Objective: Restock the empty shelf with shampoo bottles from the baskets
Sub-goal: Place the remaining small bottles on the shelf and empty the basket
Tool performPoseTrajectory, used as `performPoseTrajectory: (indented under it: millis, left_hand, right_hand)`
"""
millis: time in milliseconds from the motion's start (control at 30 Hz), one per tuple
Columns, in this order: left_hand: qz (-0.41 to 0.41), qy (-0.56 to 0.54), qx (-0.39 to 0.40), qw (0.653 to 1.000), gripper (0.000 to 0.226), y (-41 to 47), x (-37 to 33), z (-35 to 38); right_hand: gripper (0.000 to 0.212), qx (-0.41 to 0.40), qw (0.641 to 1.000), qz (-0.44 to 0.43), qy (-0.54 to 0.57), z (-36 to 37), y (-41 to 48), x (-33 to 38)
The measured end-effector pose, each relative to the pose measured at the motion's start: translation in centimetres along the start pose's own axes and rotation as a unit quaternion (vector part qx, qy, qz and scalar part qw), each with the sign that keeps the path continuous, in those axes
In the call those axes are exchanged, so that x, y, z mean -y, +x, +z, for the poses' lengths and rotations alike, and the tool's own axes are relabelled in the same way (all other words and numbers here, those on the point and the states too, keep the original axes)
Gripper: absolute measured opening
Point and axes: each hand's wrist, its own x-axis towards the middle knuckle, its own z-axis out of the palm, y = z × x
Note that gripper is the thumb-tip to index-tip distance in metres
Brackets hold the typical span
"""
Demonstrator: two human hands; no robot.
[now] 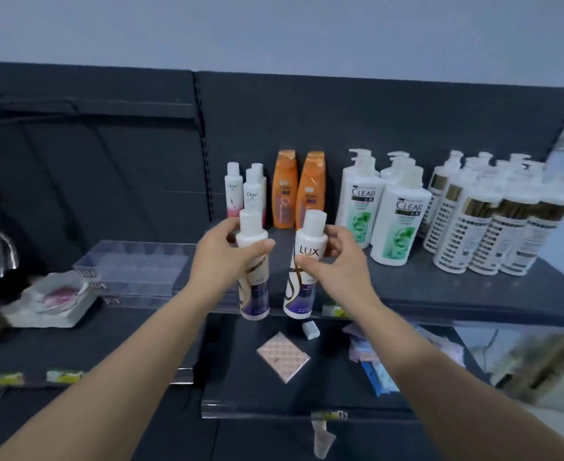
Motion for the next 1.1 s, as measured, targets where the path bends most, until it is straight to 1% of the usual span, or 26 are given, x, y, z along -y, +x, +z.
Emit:
performPoseTrajectory:
  millis: [100,200,267,333,433,567,767,933,1100]
  left_hand:
    - [0.004,-0.002,-0.021,1.0,0.029,3.2,0.5,-1.0]
    - [0.007,0.013,-0.034,0.999,0.028,6.2,1.7,-1.9]
    - [0.008,0.025,-0.039,0.999,0.032,8.2,2.9,-2.5]
    - [0.011,0.044,-0.04,0.998,0.041,10.4,4.1,-3.0]
    - [0.007,0.04,-0.037,0.998,0.046,13.7,5.9,-3.7]
    - [0.006,0.026,-0.018,0.999,0.043,17.7,7.8,-4.3]
    - [0.009,0.003,0.018,1.0,0.048,23.2,10.8,-4.2]
    - [0.026,0.009,0.034,0.999,0.04,26.0,11.9,-3.7]
    - [0.056,0.012,0.06,0.997,0.041,27.9,12.5,-3.2]
  right_hand:
    - [0.056,0.027,1.0,-0.015,0.003,2.1,3.3,0.3]
    - [0.057,0.05,0.998,-0.024,0.011,4.2,5.8,0.4]
    - [0.057,0.062,0.998,-0.027,0.013,5.6,7.4,0.2]
    - [0.057,0.07,0.997,-0.028,0.013,7.1,8.8,-0.1]
    - [0.058,0.073,0.997,-0.026,0.016,9.3,10.8,-0.5]
    - [0.057,0.065,0.998,-0.01,0.013,11.9,13.3,-1.2]
    - [0.058,0.049,0.999,0.013,0.007,14.9,16.2,-2.7]
    - [0.061,0.043,0.999,0.022,-0.009,15.9,18.2,-3.3]
    - [0.058,0.022,0.999,0.01,-0.032,16.8,19.4,-4.2]
